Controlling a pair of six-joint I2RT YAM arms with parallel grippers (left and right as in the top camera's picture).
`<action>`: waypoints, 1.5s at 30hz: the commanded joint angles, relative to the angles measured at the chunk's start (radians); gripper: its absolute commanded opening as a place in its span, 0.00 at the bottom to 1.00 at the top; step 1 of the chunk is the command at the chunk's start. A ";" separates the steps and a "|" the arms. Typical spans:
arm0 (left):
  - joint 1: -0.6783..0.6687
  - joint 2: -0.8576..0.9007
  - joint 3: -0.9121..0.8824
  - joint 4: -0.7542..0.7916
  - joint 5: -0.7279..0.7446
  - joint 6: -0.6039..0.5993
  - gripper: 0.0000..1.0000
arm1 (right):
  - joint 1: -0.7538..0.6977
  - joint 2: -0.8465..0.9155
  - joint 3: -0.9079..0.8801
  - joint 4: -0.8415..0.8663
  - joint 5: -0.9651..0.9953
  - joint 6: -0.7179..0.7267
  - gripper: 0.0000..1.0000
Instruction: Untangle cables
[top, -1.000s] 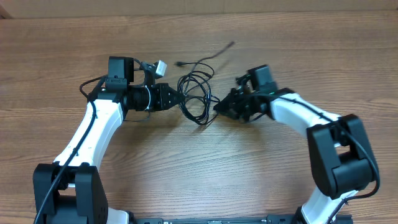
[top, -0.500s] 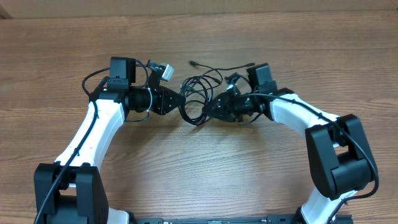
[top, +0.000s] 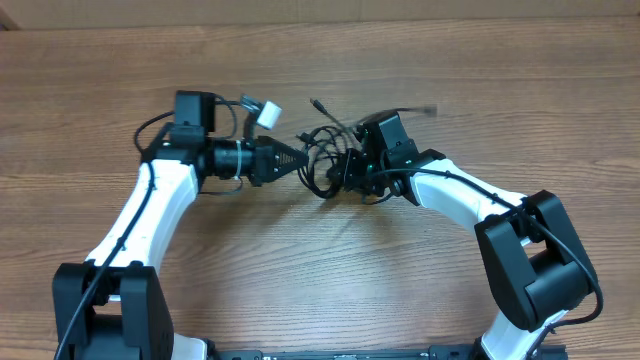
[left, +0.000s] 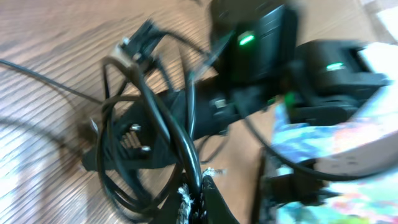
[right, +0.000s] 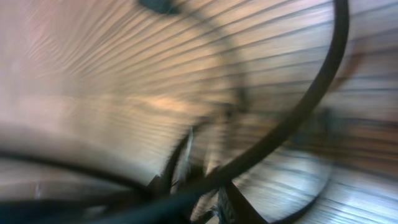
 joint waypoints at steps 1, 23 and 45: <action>0.066 -0.040 0.021 0.006 0.309 0.000 0.04 | -0.032 -0.008 0.008 -0.024 0.189 0.038 0.22; 0.315 -0.040 0.021 -0.120 0.073 -0.041 0.04 | -0.266 -0.008 0.116 -0.408 0.583 -0.346 0.23; 0.064 -0.040 0.022 -0.229 -0.727 -0.258 0.67 | -0.316 -0.008 0.525 -0.939 0.362 -0.390 0.58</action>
